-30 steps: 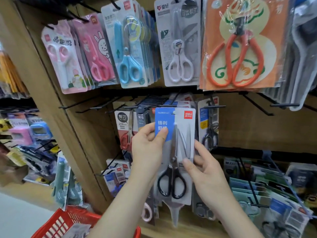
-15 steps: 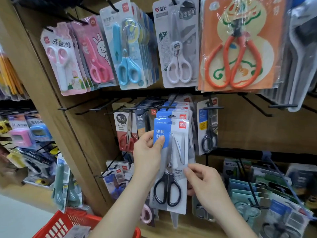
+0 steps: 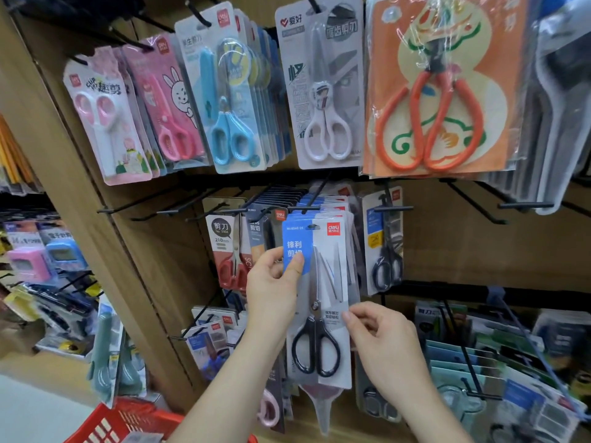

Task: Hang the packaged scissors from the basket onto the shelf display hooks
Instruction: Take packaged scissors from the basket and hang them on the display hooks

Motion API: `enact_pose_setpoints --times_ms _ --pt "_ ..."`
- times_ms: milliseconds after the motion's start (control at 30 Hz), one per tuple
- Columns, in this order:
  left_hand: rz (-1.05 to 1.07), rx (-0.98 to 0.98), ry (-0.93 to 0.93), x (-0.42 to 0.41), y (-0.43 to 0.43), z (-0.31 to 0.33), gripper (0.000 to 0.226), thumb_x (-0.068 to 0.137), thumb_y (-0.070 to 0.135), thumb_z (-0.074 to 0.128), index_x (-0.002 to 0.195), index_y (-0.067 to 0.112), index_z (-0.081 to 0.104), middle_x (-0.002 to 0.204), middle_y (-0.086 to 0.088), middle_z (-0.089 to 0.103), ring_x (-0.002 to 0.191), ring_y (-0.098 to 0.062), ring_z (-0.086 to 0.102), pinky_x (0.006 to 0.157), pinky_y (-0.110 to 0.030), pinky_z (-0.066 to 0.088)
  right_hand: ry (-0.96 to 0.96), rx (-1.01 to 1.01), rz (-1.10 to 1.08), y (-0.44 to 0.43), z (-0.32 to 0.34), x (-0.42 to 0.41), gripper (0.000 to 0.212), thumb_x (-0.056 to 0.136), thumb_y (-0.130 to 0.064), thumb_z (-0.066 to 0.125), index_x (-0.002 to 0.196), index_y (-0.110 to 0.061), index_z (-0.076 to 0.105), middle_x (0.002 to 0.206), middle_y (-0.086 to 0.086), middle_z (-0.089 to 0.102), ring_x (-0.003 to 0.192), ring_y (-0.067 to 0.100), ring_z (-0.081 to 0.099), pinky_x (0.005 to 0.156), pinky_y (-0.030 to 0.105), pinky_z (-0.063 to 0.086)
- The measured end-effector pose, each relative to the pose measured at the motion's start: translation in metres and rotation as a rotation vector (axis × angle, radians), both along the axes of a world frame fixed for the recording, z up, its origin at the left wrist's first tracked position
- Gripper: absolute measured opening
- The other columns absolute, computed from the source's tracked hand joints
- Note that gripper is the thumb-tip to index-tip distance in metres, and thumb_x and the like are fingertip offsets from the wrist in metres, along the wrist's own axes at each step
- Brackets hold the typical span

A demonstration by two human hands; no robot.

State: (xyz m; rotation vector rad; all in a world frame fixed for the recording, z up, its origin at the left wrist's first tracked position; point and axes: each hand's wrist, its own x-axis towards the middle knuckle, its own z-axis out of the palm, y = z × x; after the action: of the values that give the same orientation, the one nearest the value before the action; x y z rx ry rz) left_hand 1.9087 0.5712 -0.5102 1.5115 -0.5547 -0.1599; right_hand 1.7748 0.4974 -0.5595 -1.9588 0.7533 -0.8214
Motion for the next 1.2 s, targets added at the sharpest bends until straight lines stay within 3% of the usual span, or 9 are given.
enact_pose_setpoints --times_ms 100,200,333,467,567,700,800,1067,1200 --pt "-0.035 0.123 -0.069 0.002 0.007 -0.007 0.028 0.093 0.019 0.067 0.111 0.038 0.057 0.095 -0.008 0.073 0.082 -0.023 0.068 0.080 -0.044 0.056 0.054 -0.096 -0.038 -0.003 0.003 0.001 0.015 0.095 -0.033 0.060 0.087 -0.027 0.071 0.078 -0.013 0.071 0.077 0.003 0.065 0.071 0.031 0.056" --pt "-0.137 0.320 -0.238 -0.004 0.023 -0.017 0.055 0.089 0.006 0.069 0.124 0.041 0.046 0.107 0.013 0.064 0.095 0.005 0.062 0.087 -0.027 0.055 0.164 -0.214 -0.079 -0.010 0.006 0.002 0.021 0.097 -0.040 0.054 0.085 -0.029 0.066 0.075 -0.010 0.069 0.073 0.010 0.063 0.065 0.032 0.053" --pt "0.012 0.414 -0.378 -0.002 0.030 -0.032 0.065 0.084 0.010 0.076 0.129 0.040 0.042 0.121 0.014 0.051 0.117 -0.006 0.051 0.101 -0.028 0.046 0.279 -0.297 -0.076 -0.014 0.009 0.004 0.030 0.097 -0.047 0.048 0.081 -0.026 0.062 0.069 -0.008 0.064 0.071 0.013 0.060 0.060 0.033 0.047" --pt "-0.041 0.369 -0.256 0.000 0.032 -0.043 0.074 0.090 0.013 0.068 0.148 0.036 0.029 0.144 0.019 0.045 0.133 -0.001 0.043 0.112 -0.033 0.039 0.291 -0.287 -0.004 -0.006 0.012 0.002 0.030 0.100 -0.046 0.046 0.079 -0.029 0.059 0.065 -0.008 0.062 0.060 0.004 0.056 0.050 0.020 0.036" --pt "-0.121 0.374 -0.245 -0.008 0.030 -0.049 0.053 0.098 0.012 0.056 0.137 0.043 0.040 0.127 0.028 0.058 0.121 0.005 0.055 0.100 -0.018 0.047 0.348 -0.314 -0.034 -0.006 0.015 0.002 0.035 0.100 -0.049 0.042 0.078 -0.026 0.055 0.067 -0.005 0.061 0.066 0.011 0.059 0.056 0.031 0.044" --pt "-0.161 0.345 -0.231 -0.007 0.033 -0.054 0.054 0.099 0.012 0.055 0.142 0.041 0.041 0.126 0.029 0.059 0.117 0.012 0.054 0.103 -0.025 0.048 0.460 -0.410 -0.176 0.001 0.031 -0.002 0.045 0.098 -0.055 0.041 0.069 -0.022 0.050 0.066 -0.004 0.058 0.068 0.020 0.059 0.055 0.031 0.043" --pt "-0.127 0.325 -0.225 -0.003 0.050 -0.049 0.054 0.099 0.009 0.053 0.145 0.034 0.039 0.126 0.033 0.050 0.111 0.020 0.050 0.088 0.000 0.042 0.400 -0.453 -0.161 0.013 0.043 -0.004 0.047 0.096 -0.054 0.044 0.063 -0.021 0.045 0.060 -0.003 0.055 0.066 0.023 0.059 0.058 0.034 0.048" --pt "0.112 0.421 -0.330 0.036 0.163 -0.044 0.059 0.091 -0.004 0.056 0.103 0.053 0.059 0.114 0.014 0.064 0.102 -0.003 0.062 0.087 -0.023 0.050 0.229 -0.400 0.359 0.080 0.031 0.036 0.036 0.096 -0.040 0.051 0.070 -0.018 0.060 0.062 -0.002 0.062 0.064 0.011 0.056 0.065 0.033 0.047" --pt "0.233 0.517 -0.174 0.060 0.236 -0.050 0.035 0.090 -0.009 0.052 0.100 0.019 0.070 0.089 0.000 0.066 0.063 -0.003 0.054 0.062 -0.011 0.042 0.293 -0.352 0.602 0.120 0.000 0.073 0.020 0.096 -0.026 0.054 0.087 -0.021 0.070 0.077 -0.006 0.072 0.074 0.011 0.062 0.074 0.032 0.049"
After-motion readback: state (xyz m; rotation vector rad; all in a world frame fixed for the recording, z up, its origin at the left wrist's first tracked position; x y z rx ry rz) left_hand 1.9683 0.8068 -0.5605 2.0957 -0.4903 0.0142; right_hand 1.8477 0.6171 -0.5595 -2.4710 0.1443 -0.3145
